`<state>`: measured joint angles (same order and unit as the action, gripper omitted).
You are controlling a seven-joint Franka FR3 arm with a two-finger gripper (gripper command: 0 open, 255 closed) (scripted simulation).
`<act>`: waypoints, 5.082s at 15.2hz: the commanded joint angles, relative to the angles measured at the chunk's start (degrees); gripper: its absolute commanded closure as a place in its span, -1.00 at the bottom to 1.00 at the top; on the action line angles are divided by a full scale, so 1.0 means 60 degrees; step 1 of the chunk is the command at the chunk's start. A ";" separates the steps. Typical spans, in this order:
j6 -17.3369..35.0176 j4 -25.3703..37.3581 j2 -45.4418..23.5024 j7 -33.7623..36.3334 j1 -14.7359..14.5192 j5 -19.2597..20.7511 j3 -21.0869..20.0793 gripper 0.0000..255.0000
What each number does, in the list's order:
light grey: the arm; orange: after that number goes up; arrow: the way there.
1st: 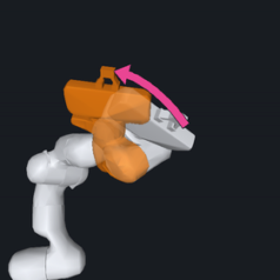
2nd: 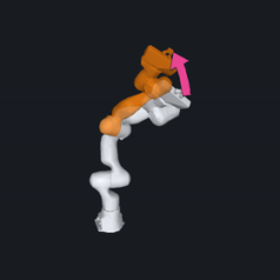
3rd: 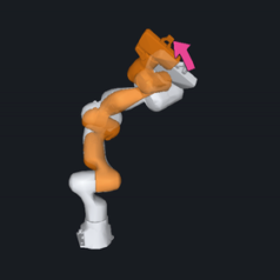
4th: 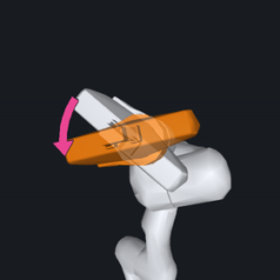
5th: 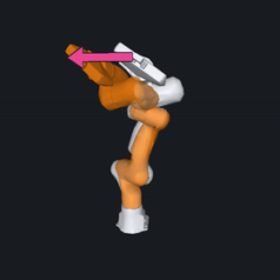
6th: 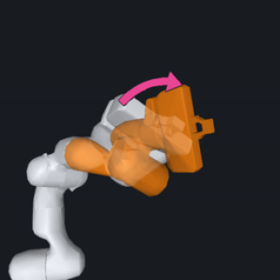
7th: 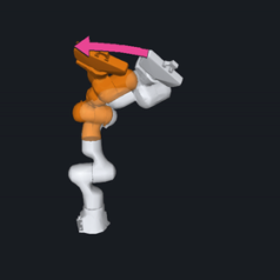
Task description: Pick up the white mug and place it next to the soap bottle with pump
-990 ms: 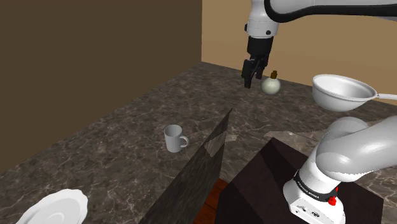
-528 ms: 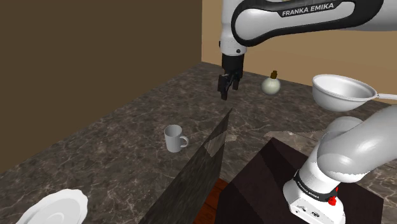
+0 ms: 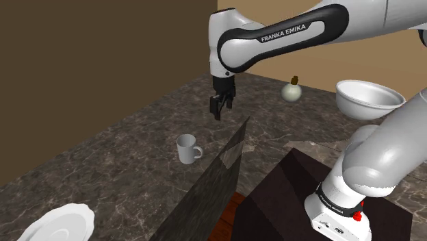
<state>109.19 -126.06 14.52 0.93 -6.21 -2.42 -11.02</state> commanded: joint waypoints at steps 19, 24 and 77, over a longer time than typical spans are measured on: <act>0.2460 0.1983 -0.4511 0.0709 -0.0744 0.1053 -0.0771 -1.00; 0.2527 0.1949 -0.4546 0.0718 -0.0747 0.1066 -0.0767 -1.00; -0.2355 0.5748 -0.3416 0.0444 -0.0698 0.0657 -0.0858 1.00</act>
<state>95.95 -92.47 -5.94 3.54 -10.35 1.51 -16.14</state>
